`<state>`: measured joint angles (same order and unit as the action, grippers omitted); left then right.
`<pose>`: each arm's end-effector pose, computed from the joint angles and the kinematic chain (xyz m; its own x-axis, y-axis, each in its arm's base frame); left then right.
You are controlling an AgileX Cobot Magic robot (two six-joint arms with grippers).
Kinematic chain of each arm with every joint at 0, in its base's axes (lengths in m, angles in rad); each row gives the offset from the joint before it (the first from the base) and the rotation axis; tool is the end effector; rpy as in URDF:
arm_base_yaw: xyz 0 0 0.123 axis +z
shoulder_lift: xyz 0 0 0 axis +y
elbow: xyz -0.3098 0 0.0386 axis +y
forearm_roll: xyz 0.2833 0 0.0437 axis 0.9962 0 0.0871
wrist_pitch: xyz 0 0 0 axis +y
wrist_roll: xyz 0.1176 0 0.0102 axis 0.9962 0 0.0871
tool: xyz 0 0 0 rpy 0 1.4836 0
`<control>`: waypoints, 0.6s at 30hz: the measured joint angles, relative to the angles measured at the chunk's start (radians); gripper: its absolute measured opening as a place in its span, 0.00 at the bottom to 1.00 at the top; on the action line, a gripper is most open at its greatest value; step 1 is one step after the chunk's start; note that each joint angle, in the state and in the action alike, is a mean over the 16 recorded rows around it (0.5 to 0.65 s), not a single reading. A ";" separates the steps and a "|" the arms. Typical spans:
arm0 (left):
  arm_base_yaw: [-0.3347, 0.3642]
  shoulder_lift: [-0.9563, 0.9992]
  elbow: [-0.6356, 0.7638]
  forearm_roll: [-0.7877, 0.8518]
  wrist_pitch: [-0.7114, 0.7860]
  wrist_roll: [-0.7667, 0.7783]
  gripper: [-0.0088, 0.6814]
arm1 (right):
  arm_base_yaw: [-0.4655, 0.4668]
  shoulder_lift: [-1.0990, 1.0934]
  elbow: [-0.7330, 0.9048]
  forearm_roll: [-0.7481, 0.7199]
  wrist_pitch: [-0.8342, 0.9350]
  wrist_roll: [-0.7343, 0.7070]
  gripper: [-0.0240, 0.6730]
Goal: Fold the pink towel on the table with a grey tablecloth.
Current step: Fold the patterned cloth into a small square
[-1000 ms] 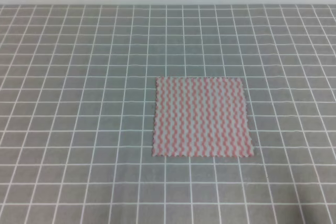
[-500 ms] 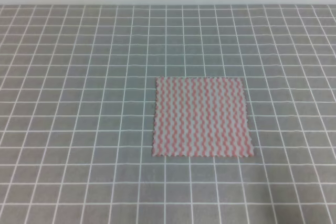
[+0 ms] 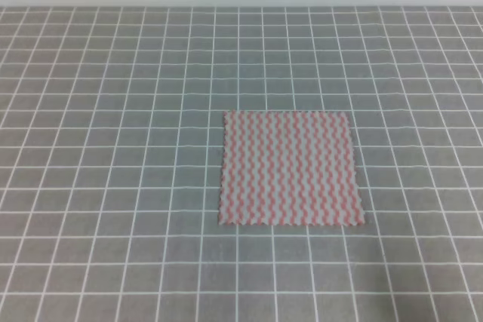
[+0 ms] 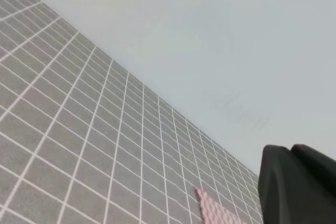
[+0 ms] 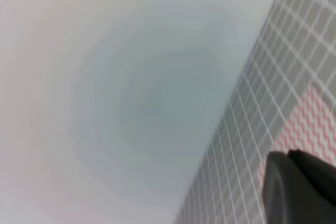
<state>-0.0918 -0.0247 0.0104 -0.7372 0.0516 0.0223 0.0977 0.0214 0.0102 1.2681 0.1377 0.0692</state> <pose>0.0890 -0.0124 0.2091 -0.0350 -0.6542 -0.7555 0.1365 0.7458 -0.6521 0.0907 0.0245 0.2046 -0.2175 0.9472 -0.2358 -0.0670 0.2265 0.9717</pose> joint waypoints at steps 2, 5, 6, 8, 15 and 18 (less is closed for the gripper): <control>0.000 0.002 -0.001 -0.002 -0.005 0.000 0.01 | 0.000 -0.001 -0.003 -0.003 0.018 -0.023 0.01; 0.000 0.004 -0.002 -0.005 -0.004 0.000 0.01 | -0.001 -0.001 -0.008 -0.010 0.047 -0.064 0.01; 0.000 0.006 -0.002 -0.007 0.005 0.002 0.01 | -0.001 -0.001 -0.008 -0.013 0.057 -0.079 0.01; 0.000 0.008 -0.008 -0.009 0.026 0.008 0.01 | -0.001 0.002 -0.008 -0.021 0.077 -0.109 0.01; 0.000 0.063 -0.091 -0.015 0.159 0.084 0.01 | -0.001 0.061 -0.043 -0.084 0.140 -0.232 0.01; 0.000 0.131 -0.148 -0.016 0.236 0.146 0.01 | 0.000 0.123 -0.087 -0.141 0.178 -0.286 0.01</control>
<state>-0.0917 0.1061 -0.1377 -0.7530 0.2880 0.1683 0.0974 0.1441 -0.0766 1.1269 0.3160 -0.2164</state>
